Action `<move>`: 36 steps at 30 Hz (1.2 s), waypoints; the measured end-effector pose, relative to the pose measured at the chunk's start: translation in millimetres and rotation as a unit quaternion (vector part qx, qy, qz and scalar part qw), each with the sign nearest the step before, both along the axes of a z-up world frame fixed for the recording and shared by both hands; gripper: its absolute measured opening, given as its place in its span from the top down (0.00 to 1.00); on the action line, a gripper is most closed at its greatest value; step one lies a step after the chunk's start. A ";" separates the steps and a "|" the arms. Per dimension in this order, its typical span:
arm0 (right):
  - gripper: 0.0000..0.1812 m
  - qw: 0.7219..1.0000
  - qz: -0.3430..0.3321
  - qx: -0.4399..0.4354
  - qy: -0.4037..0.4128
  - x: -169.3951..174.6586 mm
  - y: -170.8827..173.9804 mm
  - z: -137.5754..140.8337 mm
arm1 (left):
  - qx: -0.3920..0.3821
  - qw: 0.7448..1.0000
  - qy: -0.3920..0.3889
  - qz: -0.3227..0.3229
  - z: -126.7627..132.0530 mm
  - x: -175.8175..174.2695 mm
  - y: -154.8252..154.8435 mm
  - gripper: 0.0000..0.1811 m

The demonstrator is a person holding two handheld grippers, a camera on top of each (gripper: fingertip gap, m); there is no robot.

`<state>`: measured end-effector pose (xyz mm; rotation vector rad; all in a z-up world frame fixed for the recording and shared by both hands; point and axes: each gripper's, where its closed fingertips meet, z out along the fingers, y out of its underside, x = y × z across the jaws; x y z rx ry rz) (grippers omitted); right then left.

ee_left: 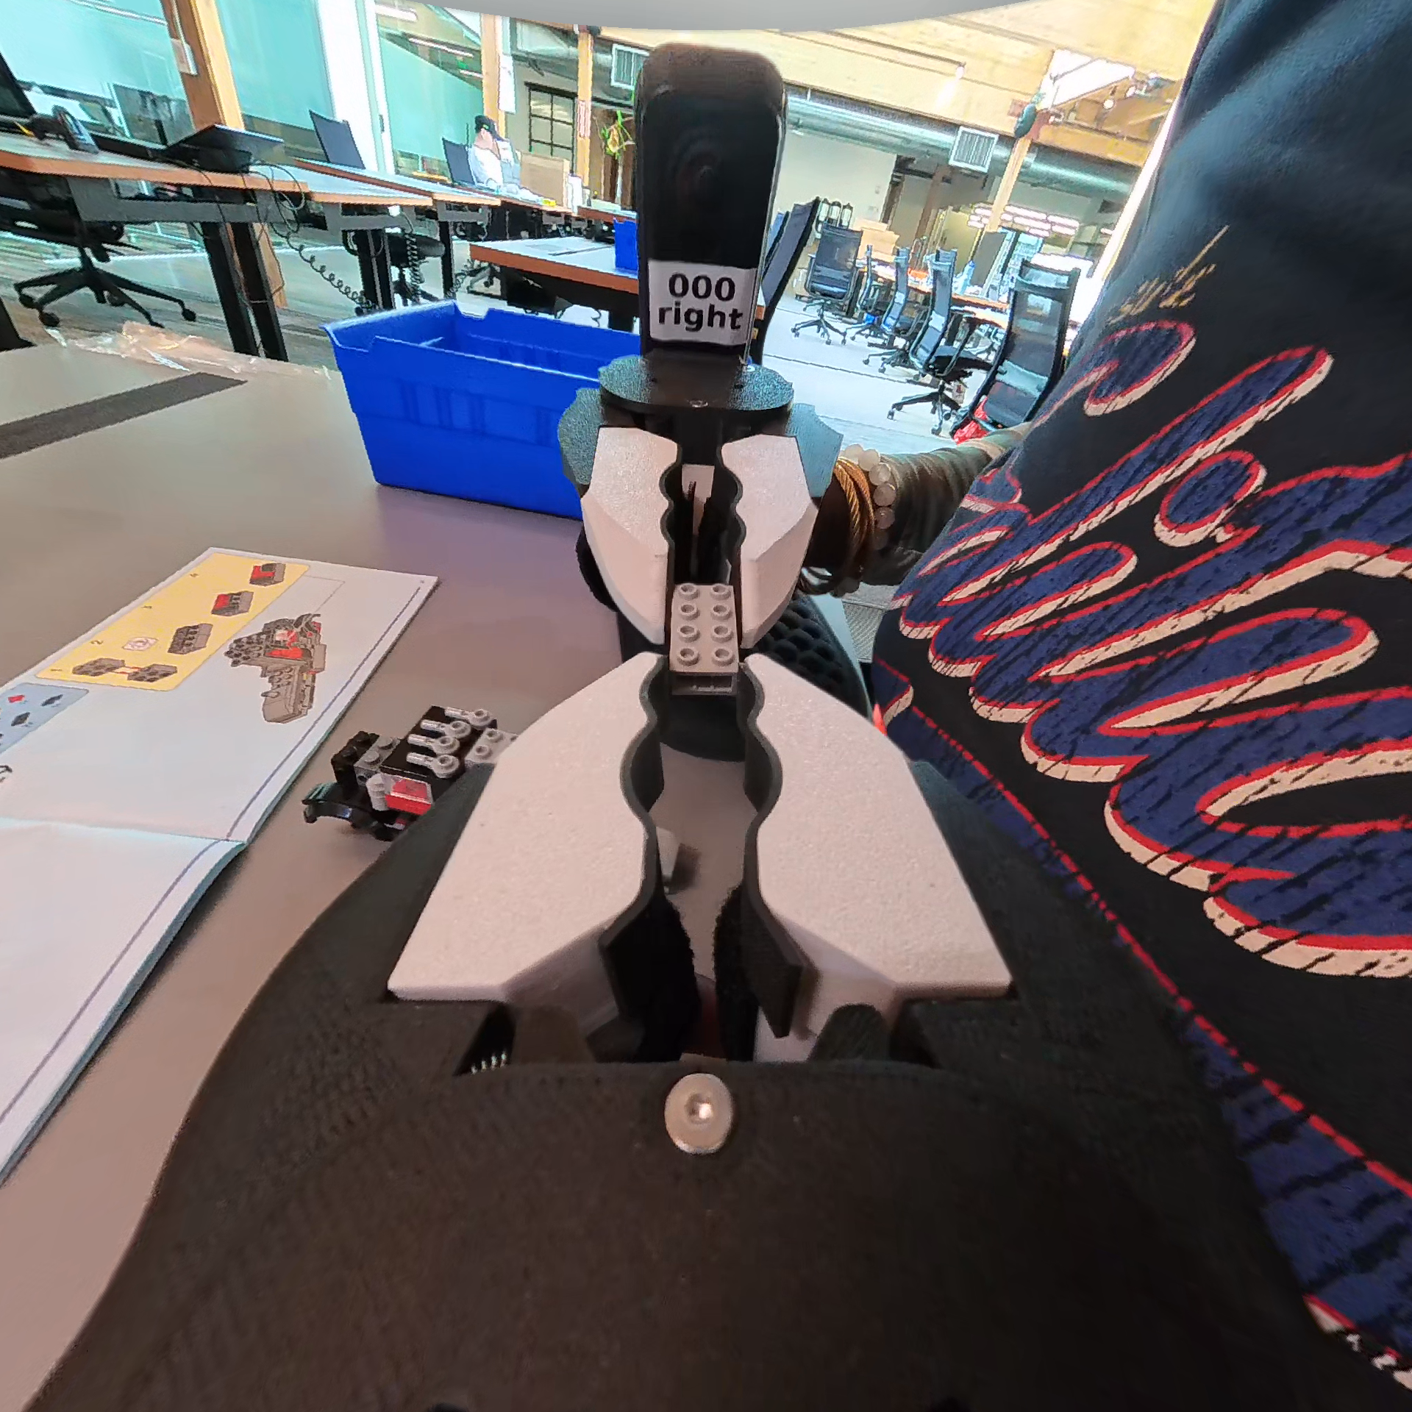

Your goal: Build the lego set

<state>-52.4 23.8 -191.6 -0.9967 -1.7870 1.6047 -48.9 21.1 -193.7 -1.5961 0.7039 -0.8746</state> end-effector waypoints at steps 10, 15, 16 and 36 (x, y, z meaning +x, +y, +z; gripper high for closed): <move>0.91 1.000 0.007 0.013 -0.006 -0.1 8.2 0.6 | 0.004 1.000 0.011 0.000 1.9 -1.2 8.6 0.91; 0.91 1.000 0.006 0.018 -0.018 0.5 13.1 -3.2 | -0.003 1.000 0.026 0.000 -1.7 -1.2 13.5 0.91; 0.91 1.000 0.003 0.014 -0.018 0.1 14.3 -2.6 | -0.002 1.000 0.021 0.001 -0.8 -1.2 14.5 0.91; 0.48 0.811 -0.360 -0.364 0.283 -3.5 172.8 89.8 | 0.243 0.907 -0.051 0.341 64.2 -77.2 82.4 0.91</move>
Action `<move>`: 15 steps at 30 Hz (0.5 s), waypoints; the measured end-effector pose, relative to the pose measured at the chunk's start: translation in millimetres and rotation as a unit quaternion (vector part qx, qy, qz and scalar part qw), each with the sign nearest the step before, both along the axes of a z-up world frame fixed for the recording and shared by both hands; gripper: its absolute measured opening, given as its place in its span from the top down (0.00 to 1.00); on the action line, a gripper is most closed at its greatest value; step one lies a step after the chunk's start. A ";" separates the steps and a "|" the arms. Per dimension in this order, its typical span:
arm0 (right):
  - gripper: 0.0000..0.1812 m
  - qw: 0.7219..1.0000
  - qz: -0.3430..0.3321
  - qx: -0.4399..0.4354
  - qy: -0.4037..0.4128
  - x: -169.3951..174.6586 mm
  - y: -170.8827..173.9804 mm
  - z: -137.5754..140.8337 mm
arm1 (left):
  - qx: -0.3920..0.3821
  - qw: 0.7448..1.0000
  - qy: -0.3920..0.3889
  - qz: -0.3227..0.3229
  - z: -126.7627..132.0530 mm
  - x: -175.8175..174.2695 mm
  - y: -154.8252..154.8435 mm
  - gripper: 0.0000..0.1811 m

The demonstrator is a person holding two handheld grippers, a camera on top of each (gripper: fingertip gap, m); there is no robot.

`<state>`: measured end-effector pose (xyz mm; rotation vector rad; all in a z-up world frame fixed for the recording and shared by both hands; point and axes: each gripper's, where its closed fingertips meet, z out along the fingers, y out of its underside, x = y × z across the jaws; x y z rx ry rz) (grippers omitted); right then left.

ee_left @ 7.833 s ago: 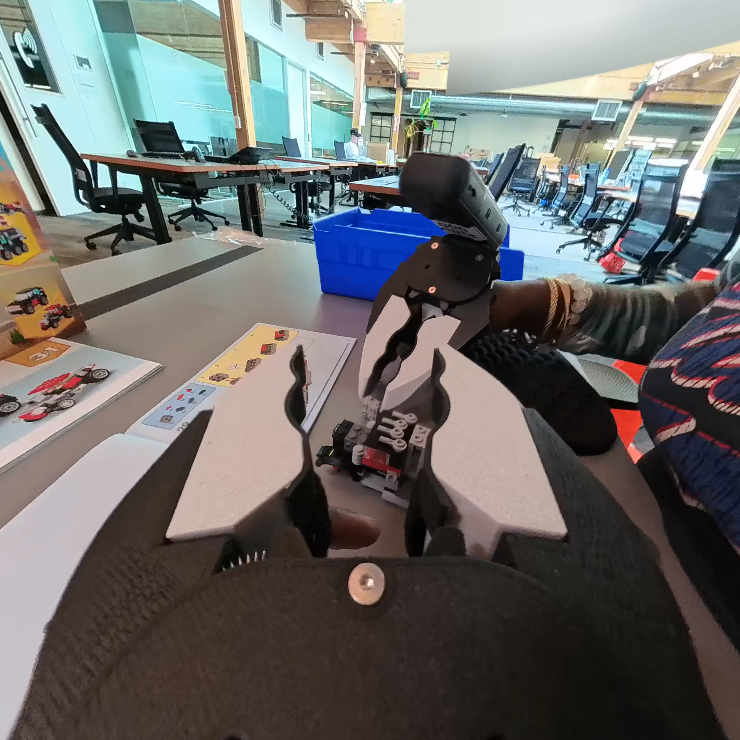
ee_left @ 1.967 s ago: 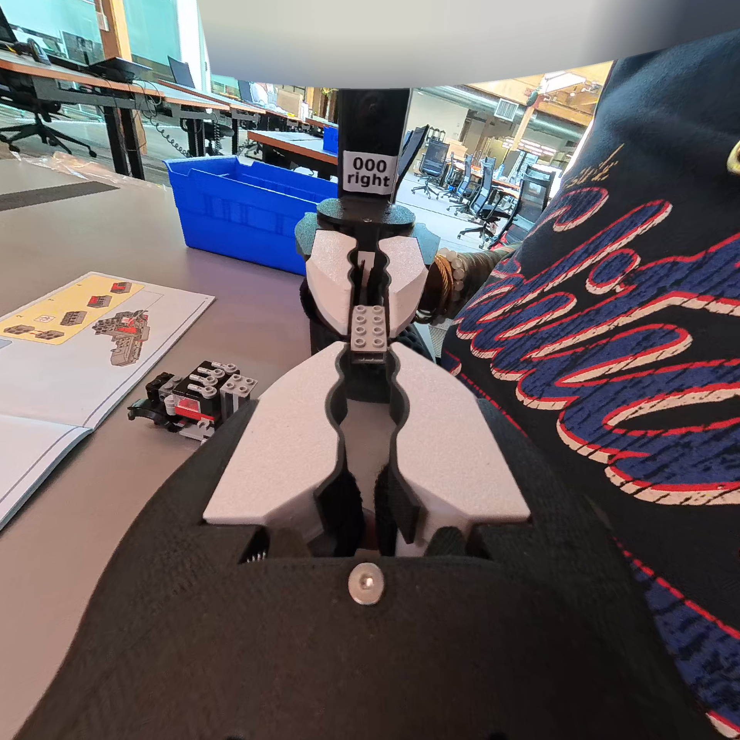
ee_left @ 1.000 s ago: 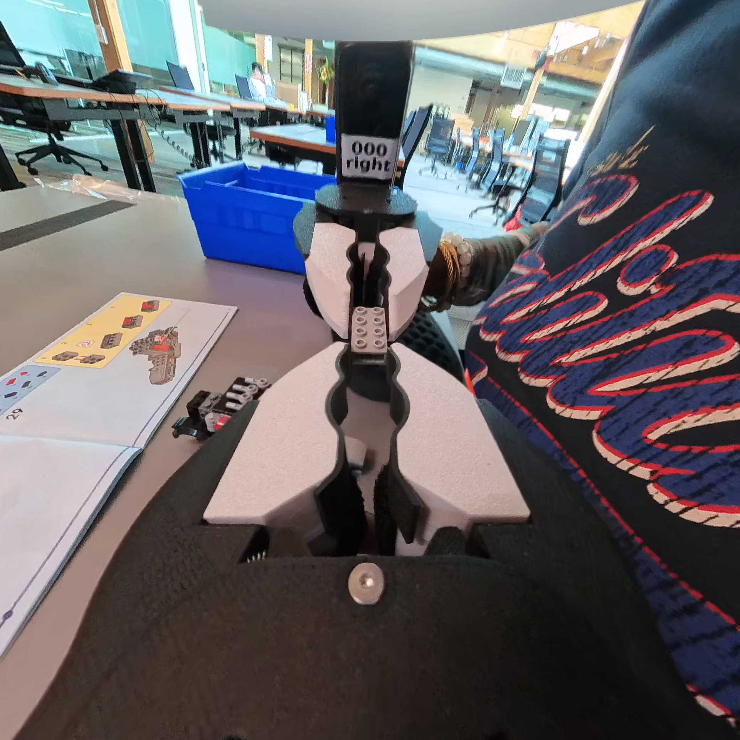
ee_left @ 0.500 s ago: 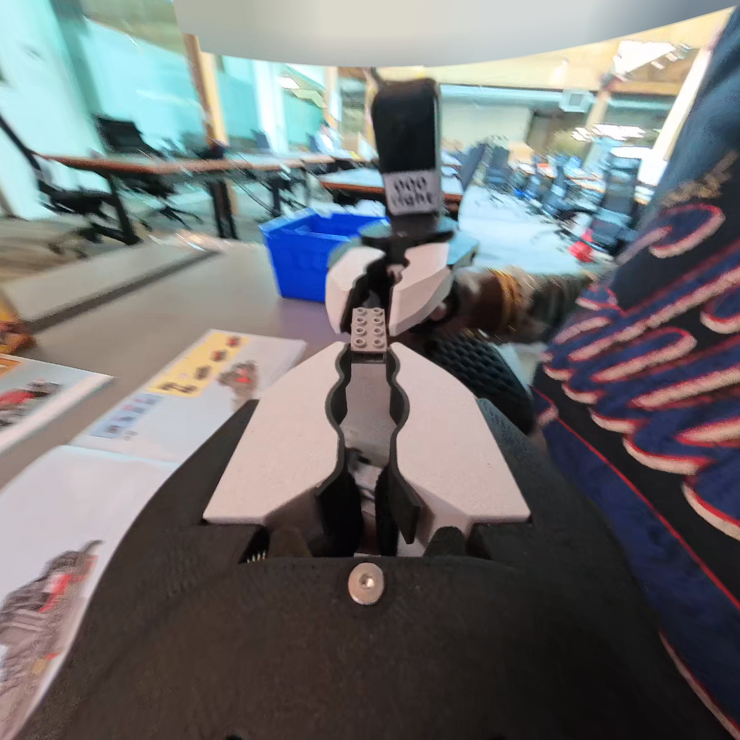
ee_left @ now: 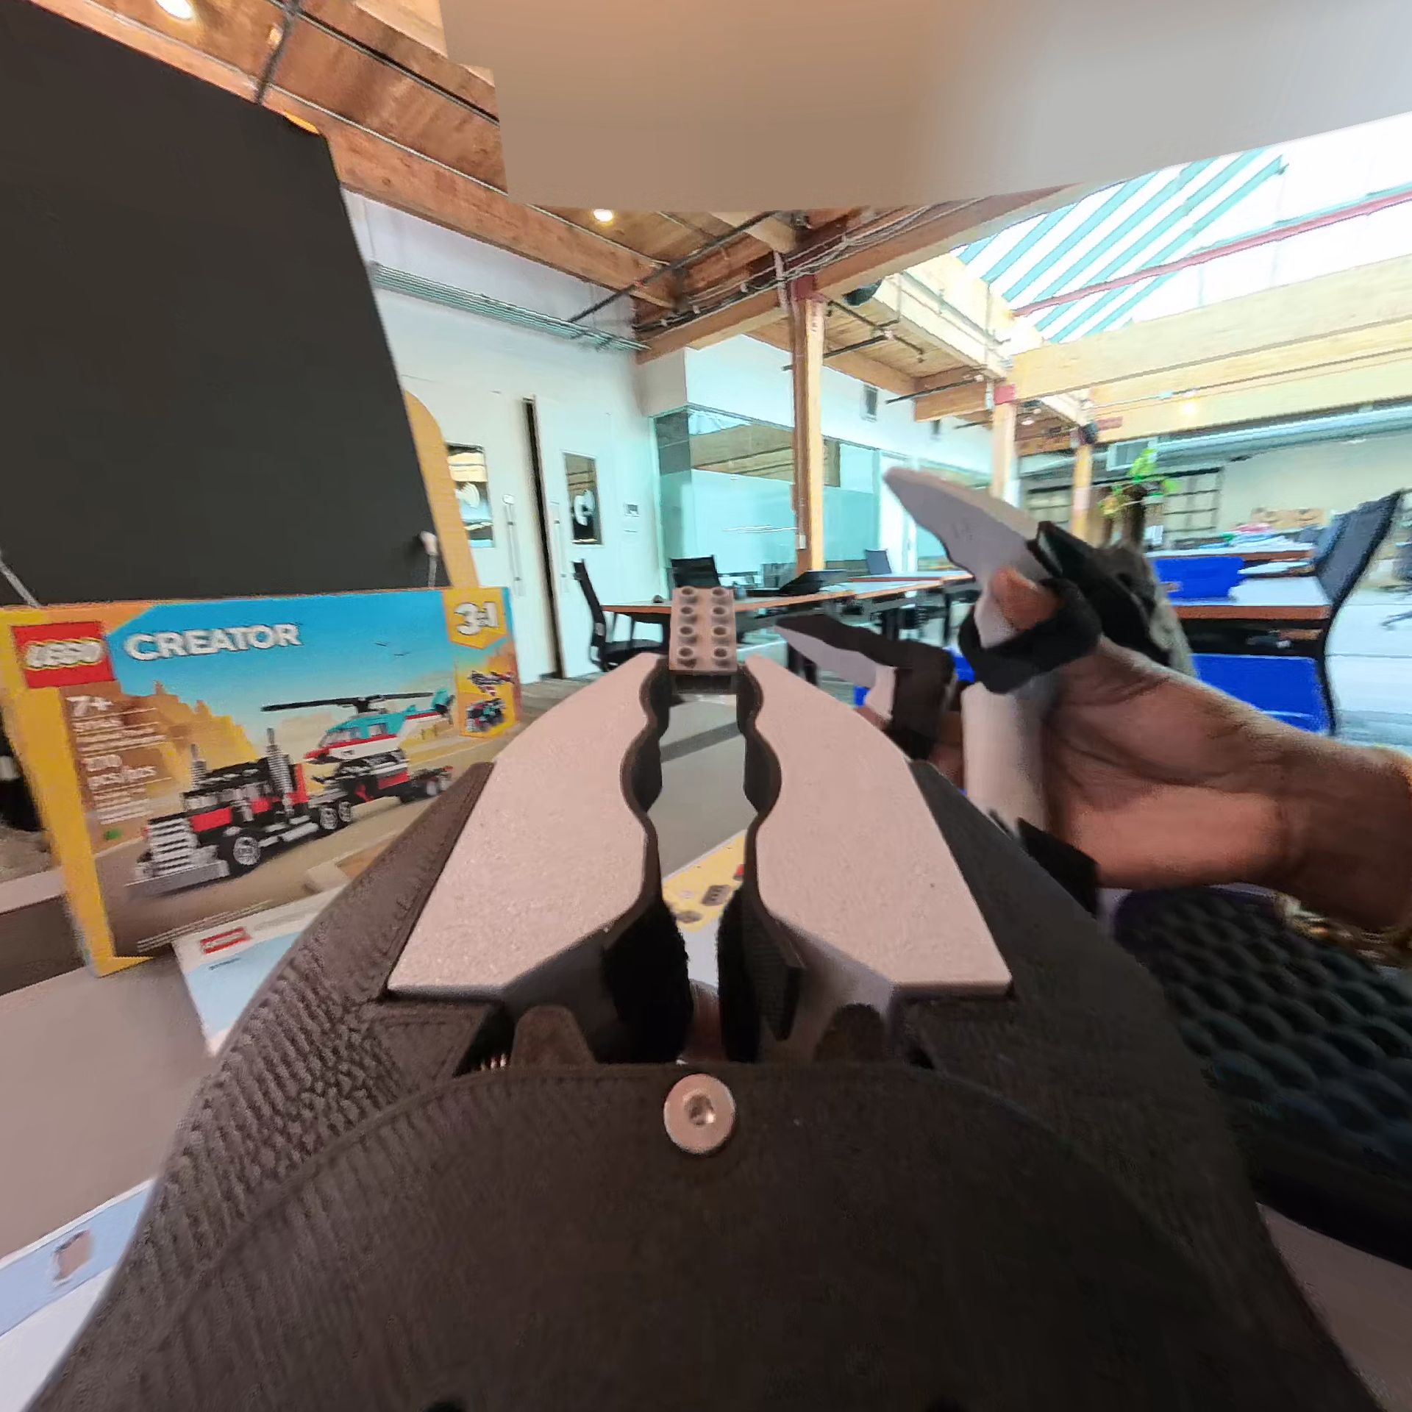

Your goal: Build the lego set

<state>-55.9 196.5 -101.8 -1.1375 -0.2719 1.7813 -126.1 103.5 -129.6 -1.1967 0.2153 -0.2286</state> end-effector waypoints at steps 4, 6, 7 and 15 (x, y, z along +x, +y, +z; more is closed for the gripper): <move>0.71 0.984 0.085 0.094 -0.129 -29.5 -47.0 -16.4 | 0.021 0.998 0.034 0.053 1.0 1.3 2.3 0.91; 0.78 0.979 0.137 0.103 -0.112 -39.5 -71.1 -10.2 | 0.033 0.996 0.053 0.065 2.6 6.5 3.0 0.91; 0.79 0.977 0.160 0.097 -0.102 -43.7 -79.3 -7.3 | 0.037 0.995 0.065 0.068 2.8 10.0 3.5 0.91; 0.94 0.960 0.242 0.085 -0.115 -49.6 -94.3 -13.3 | 0.047 0.988 0.131 0.065 0.6 25.7 1.3 0.90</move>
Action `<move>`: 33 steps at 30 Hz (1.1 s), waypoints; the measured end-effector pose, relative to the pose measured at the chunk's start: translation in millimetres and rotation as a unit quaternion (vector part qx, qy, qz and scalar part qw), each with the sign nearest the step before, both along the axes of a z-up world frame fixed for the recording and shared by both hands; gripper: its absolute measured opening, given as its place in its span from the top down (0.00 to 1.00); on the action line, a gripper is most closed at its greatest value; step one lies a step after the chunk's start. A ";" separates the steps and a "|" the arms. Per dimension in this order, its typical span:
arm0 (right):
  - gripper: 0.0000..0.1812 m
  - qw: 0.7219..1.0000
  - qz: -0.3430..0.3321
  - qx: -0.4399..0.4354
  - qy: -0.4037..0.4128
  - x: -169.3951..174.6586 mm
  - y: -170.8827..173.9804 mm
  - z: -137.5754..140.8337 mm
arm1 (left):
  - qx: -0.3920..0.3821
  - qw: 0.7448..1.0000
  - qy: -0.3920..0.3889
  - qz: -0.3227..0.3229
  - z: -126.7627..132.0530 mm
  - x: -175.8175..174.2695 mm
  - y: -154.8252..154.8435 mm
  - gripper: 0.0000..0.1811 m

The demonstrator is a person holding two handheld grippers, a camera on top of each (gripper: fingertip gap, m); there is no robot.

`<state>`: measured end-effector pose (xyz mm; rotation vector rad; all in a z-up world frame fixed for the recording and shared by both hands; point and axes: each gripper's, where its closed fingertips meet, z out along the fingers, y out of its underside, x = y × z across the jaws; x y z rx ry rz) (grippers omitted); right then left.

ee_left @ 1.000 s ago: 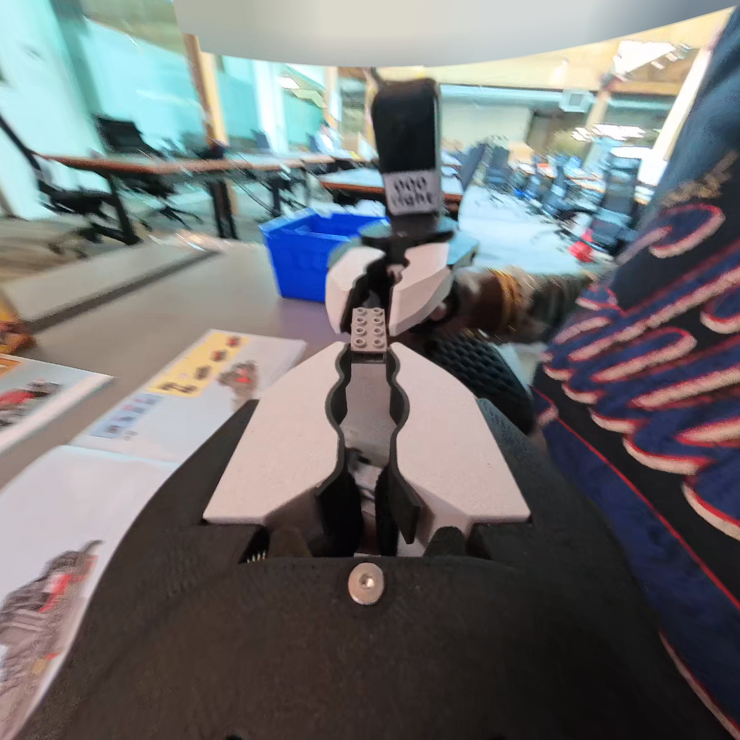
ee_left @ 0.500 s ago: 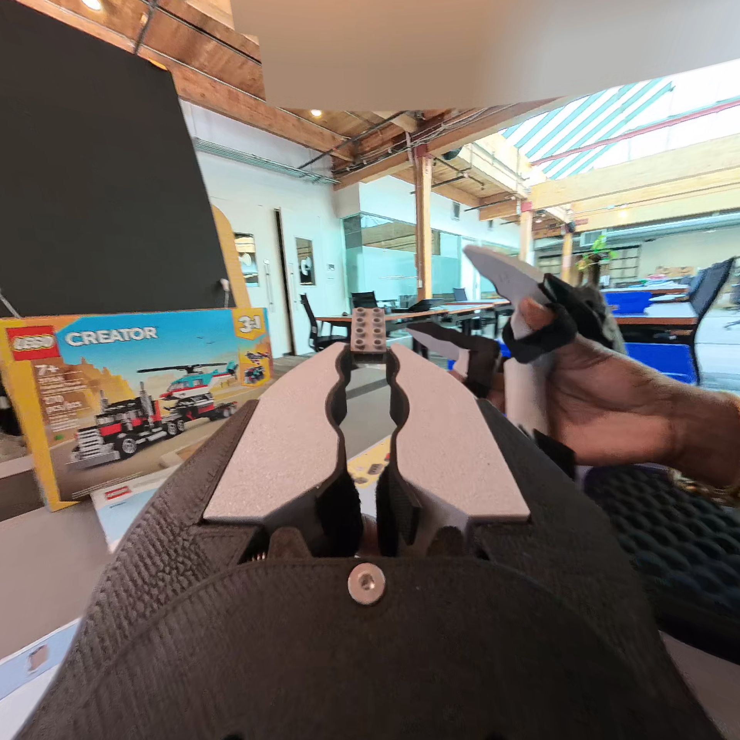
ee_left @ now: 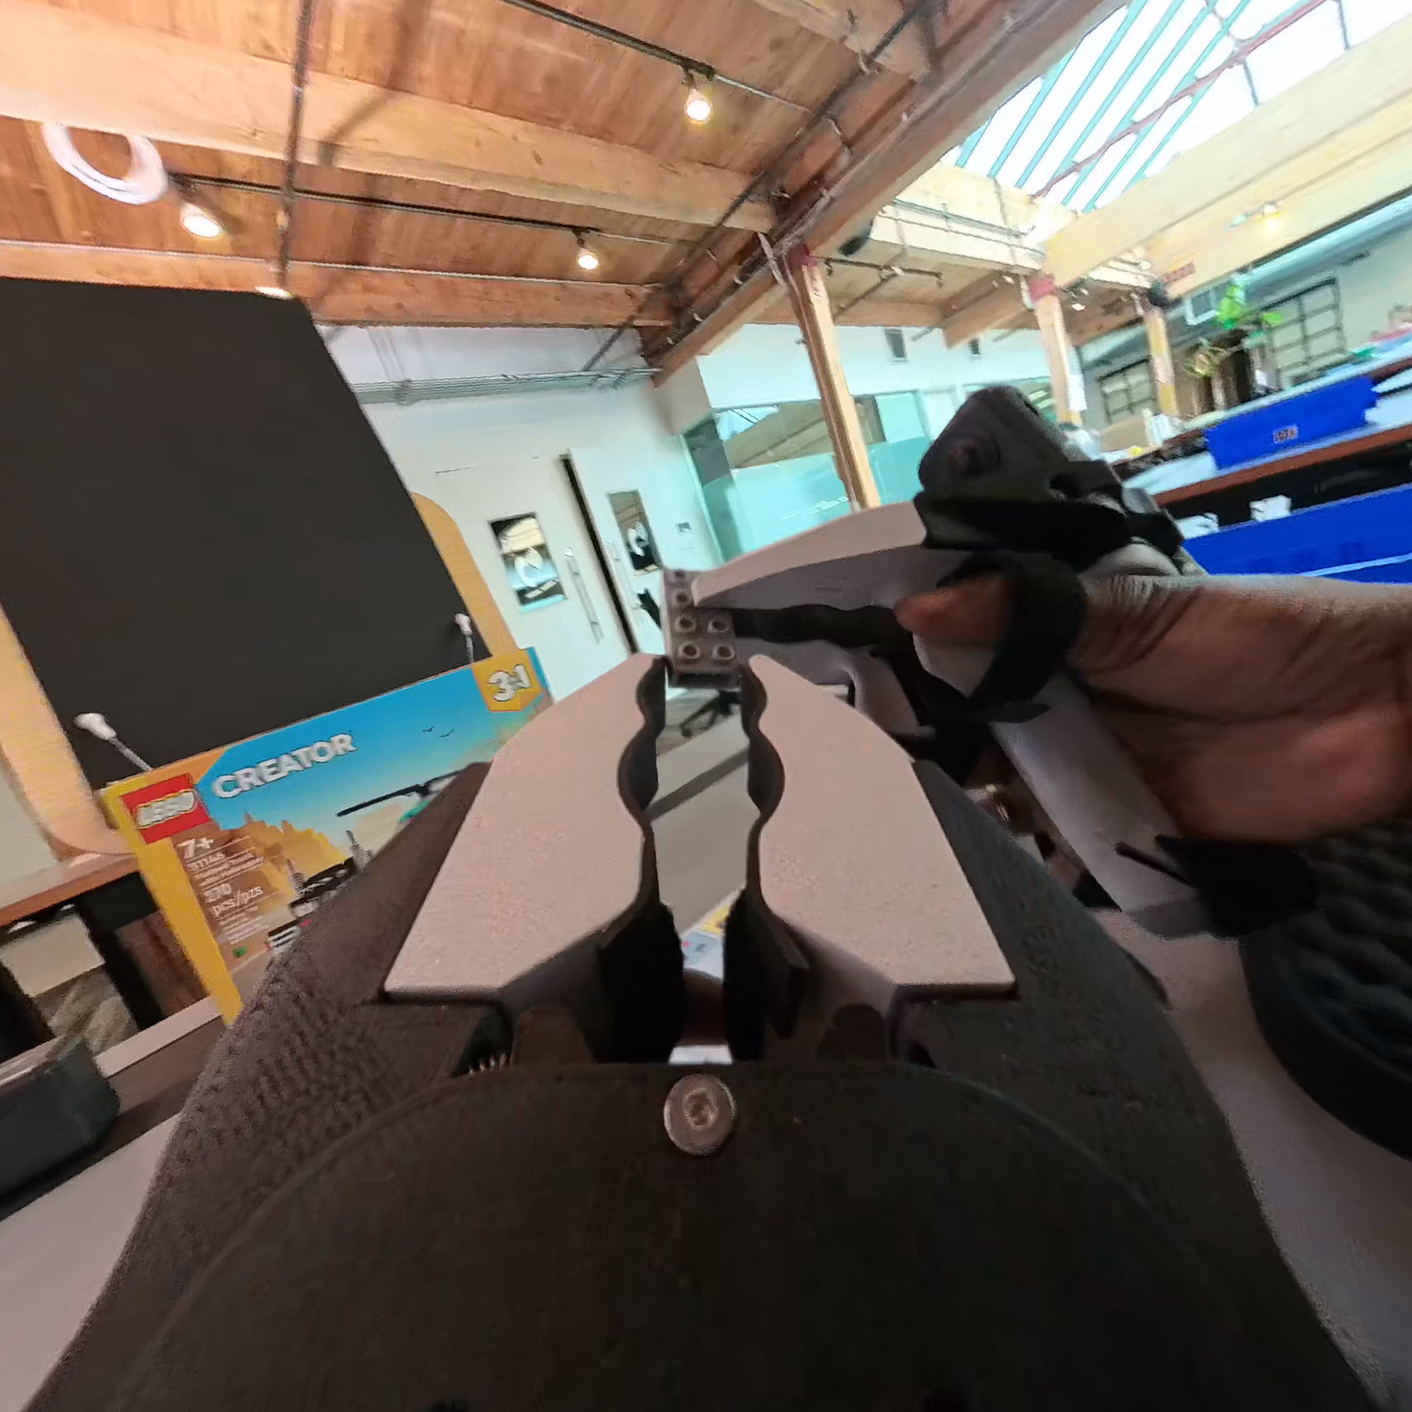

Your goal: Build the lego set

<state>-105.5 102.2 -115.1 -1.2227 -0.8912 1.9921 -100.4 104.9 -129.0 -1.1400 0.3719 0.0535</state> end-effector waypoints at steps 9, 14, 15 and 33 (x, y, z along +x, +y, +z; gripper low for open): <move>0.95 0.923 -0.144 0.270 -0.231 40.4 53.4 -77.6 | -0.102 0.988 -0.082 -0.088 -18.6 -20.1 7.2 0.44; 0.95 0.900 -0.087 0.252 -0.345 43.0 57.0 -131.2 | -0.089 0.988 -0.101 -0.076 -24.2 -33.4 7.6 0.45; 0.94 0.894 -0.078 0.251 -0.362 41.9 56.6 -139.4 | -0.086 0.987 -0.108 -0.080 -24.2 -33.3 7.2 0.45; 0.94 0.846 -0.072 0.297 -0.437 43.1 64.3 -169.9 | -0.077 0.990 -0.098 -0.070 -29.1 -38.4 5.6 0.47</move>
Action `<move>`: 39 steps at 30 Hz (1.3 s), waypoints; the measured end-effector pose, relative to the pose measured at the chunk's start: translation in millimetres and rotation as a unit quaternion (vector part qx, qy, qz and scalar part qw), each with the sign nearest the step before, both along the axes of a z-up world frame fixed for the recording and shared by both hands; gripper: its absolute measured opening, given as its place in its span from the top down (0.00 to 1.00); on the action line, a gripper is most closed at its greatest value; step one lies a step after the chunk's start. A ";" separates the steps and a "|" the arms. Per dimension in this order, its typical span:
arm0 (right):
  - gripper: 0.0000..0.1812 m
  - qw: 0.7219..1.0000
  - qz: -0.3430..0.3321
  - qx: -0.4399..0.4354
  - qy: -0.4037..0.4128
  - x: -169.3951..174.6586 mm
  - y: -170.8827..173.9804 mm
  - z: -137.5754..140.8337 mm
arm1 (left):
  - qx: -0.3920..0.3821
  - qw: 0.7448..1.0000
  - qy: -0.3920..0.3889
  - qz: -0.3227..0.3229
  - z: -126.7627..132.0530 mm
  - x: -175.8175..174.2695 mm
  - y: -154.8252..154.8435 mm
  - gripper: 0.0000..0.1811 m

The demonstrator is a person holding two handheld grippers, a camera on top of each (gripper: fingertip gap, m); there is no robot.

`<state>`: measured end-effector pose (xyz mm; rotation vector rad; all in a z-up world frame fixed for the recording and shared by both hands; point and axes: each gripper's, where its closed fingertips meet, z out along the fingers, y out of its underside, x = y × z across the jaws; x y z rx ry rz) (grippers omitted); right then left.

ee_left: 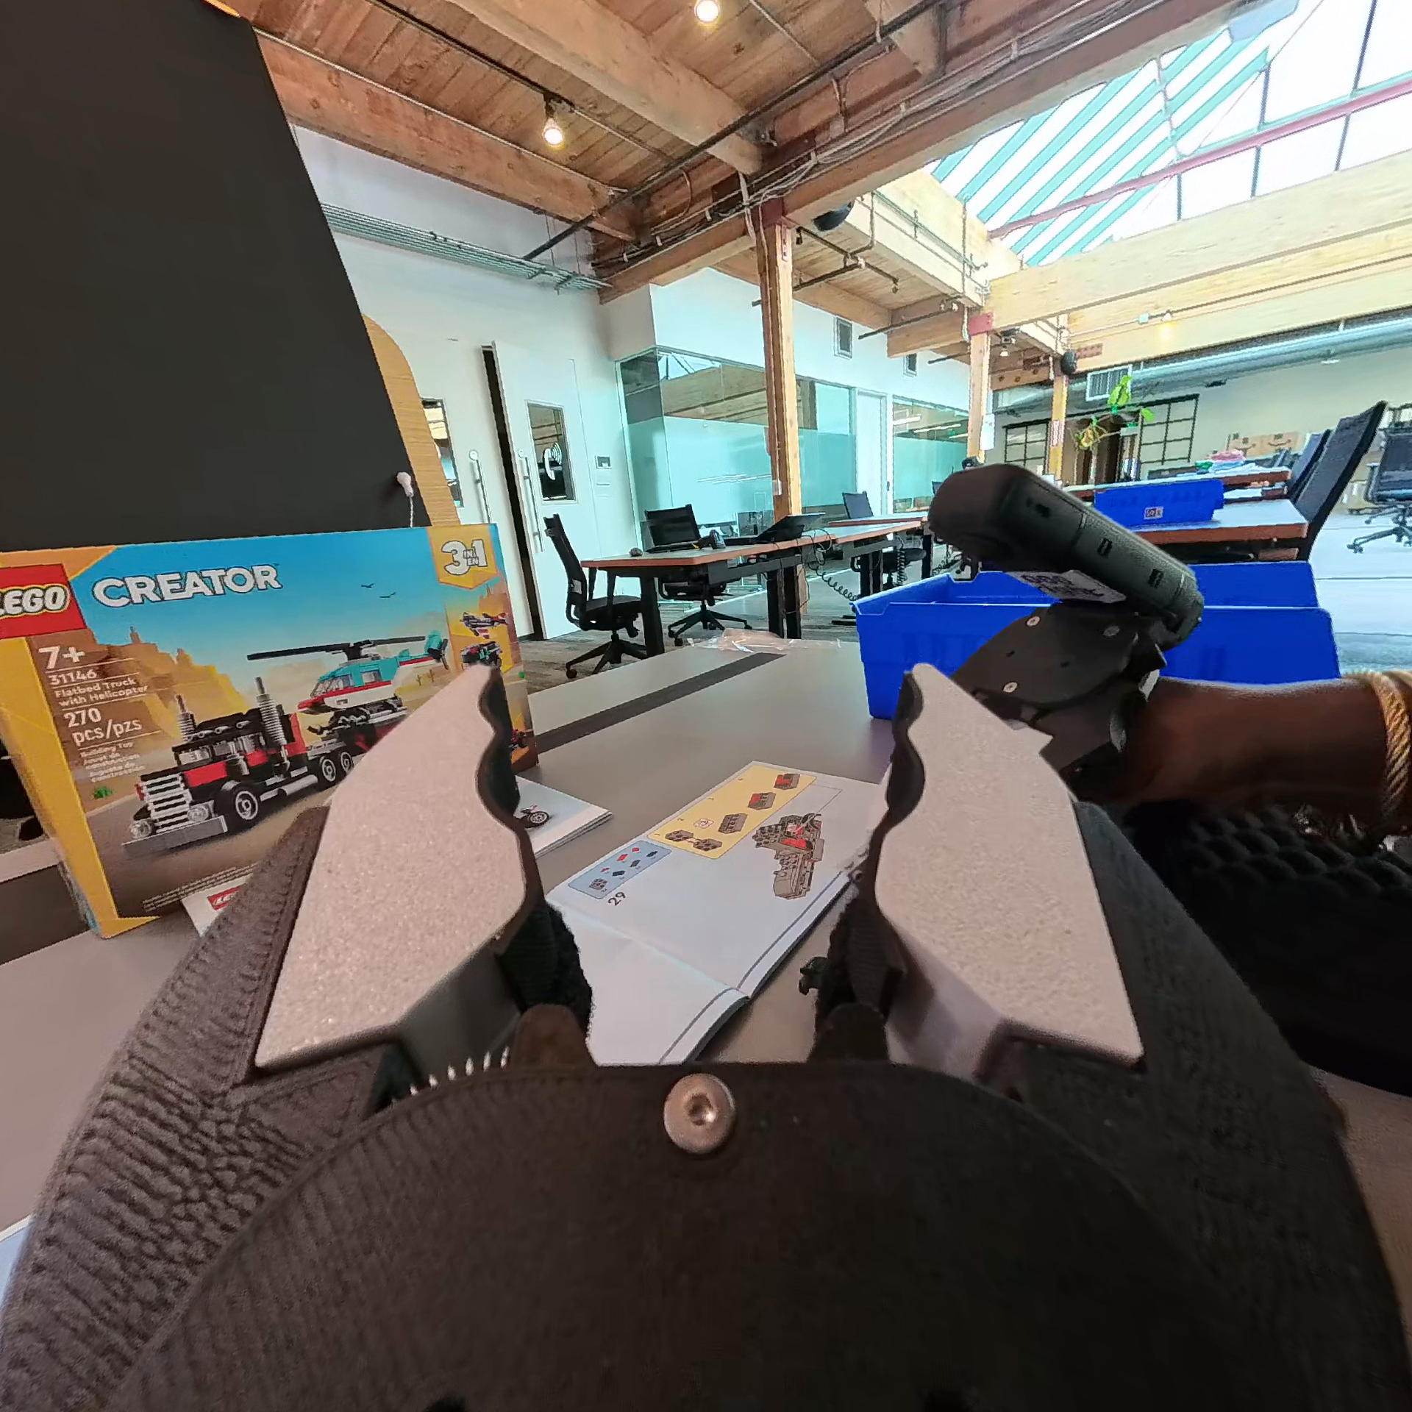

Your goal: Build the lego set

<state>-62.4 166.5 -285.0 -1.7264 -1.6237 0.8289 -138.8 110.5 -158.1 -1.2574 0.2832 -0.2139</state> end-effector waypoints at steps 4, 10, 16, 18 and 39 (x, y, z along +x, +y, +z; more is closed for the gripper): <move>0.94 1.000 0.002 -0.005 -0.017 7.1 -0.8 -0.6 | 0.002 1.000 0.005 0.001 -0.1 1.1 -0.1 0.48; 0.95 0.999 -0.001 -0.010 -0.030 18.8 -1.6 -1.2 | -0.002 1.000 0.011 -0.003 -2.0 3.4 0.5 0.48; 0.94 0.999 -0.008 -0.013 -0.049 34.0 -3.7 -4.1 | -0.006 1.000 0.026 -0.007 -4.5 7.8 1.0 0.49; 0.94 0.999 -0.011 -0.015 -0.050 35.4 -2.4 -4.7 | -0.004 1.000 0.023 -0.009 -3.6 7.7 0.8 0.49; 0.24 0.994 -0.085 0.044 0.044 29.9 19.4 29.1 | -0.017 1.000 0.020 -0.014 -8.0 7.7 1.7 0.49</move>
